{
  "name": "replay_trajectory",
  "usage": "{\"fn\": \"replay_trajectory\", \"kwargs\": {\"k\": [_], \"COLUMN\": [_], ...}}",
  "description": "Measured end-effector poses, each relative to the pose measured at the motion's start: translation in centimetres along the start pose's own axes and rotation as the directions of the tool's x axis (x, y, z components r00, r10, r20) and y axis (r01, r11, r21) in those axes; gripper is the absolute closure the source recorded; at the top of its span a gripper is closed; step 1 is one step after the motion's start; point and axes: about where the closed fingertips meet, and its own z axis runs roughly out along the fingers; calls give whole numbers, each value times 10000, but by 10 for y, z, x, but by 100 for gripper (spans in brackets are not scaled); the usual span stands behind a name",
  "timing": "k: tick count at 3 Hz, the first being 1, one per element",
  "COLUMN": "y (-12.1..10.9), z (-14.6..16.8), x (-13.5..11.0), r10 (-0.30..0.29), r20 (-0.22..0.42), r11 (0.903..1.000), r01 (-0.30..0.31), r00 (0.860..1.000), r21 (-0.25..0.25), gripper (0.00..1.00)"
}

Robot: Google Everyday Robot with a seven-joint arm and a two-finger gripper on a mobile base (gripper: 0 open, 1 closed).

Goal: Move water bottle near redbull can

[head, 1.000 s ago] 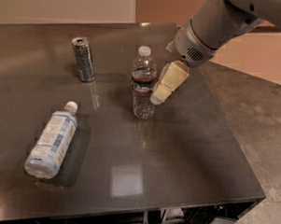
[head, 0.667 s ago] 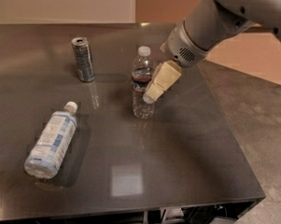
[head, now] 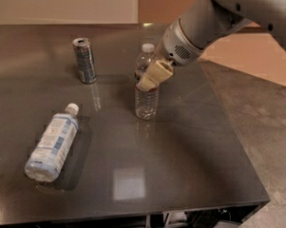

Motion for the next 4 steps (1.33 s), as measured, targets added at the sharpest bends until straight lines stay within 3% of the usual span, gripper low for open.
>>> {"fn": "replay_trajectory", "kwargs": {"k": [2, 3, 4], "y": [-22, -46, -66], "z": [1, 9, 21], "x": [-17, -36, -61], "r10": [-187, -429, -679], "r20": [35, 242, 635], "r11": [9998, 9985, 9962], "r01": [187, 420, 641], "r00": [9998, 9988, 9957], "r21": [14, 353, 588], "gripper": [87, 100, 100]}}
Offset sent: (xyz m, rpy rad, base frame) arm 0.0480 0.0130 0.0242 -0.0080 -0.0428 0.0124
